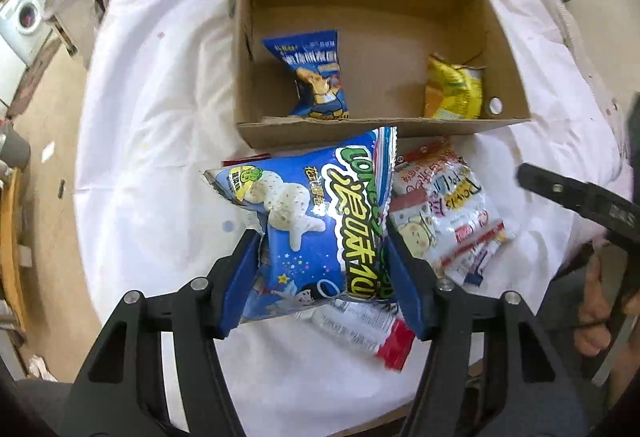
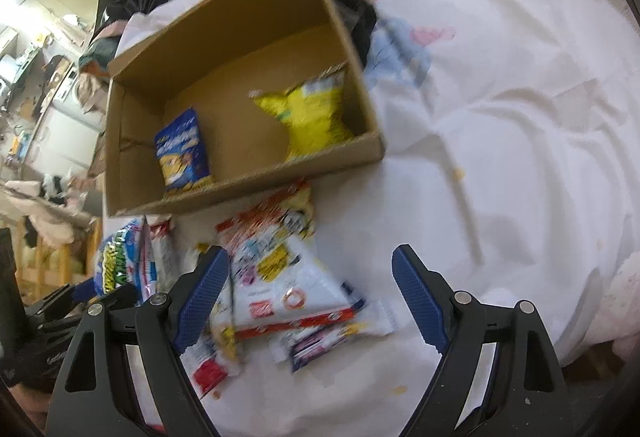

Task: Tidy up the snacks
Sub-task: 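Grasp the blue-green Lonely God packet with left tool while right tool grasps the pink packet, then lower both packets into the box and open both tools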

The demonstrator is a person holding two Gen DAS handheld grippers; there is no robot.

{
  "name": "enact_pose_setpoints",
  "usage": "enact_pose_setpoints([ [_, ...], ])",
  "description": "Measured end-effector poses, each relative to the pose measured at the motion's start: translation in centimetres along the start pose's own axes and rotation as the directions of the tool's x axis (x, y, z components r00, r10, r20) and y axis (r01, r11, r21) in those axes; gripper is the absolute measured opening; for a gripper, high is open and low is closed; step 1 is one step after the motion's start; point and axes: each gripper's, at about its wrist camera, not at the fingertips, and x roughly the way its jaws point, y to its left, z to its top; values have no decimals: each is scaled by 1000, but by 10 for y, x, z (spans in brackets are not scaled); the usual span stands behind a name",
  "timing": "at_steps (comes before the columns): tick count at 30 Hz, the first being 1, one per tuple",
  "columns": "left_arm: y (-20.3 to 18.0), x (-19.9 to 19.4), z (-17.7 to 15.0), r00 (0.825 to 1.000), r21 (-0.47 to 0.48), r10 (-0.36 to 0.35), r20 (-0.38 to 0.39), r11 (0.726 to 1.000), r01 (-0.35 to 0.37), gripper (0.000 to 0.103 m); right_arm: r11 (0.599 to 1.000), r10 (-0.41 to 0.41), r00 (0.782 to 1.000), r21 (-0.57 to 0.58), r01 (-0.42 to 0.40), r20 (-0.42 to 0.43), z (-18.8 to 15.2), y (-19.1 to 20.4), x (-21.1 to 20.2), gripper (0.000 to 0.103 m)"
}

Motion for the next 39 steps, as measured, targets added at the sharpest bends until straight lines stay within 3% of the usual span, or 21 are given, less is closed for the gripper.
enact_pose_setpoints([
  [2,6,-11,-6,999,2,28,39,1000,-28,59,996,88,994,-11,-89,-68,-3,7,9,80],
  [4,13,-16,-6,997,-20,44,58,999,-43,59,988,138,982,-47,-145,-128,-8,20,19,65],
  [6,22,-18,-8,996,-61,49,74,997,-45,59,985,84,986,-136,-104,-148,-16,40,27,60],
  [8,29,-18,-8,996,-97,43,82,995,-35,59,967,-27,991,-255,-7,-130,-26,64,37,60],
  [14,46,-20,-5,995,-176,20,97,984,-3,59,909,-159,982,-404,105,-102,-48,104,71,59],
  [18,51,-21,-5,995,-197,3,99,980,16,59,874,-197,978,-465,144,-68,-58,115,81,28],
  [21,51,-22,-5,995,-200,-12,99,979,32,59,876,-179,982,-463,134,-55,-59,113,78,27],
  [27,49,-25,-5,993,-188,5,115,982,17,59,938,-39,997,-345,15,-65,-48,89,45,27],
  [33,43,-23,-6,992,-173,43,121,985,-21,59,954,31,999,-296,-35,-17,-40,76,10,27],
  [39,34,-24,-7,983,-140,111,147,986,-91,59,961,76,997,-267,-73,3,-36,82,2,27],
])
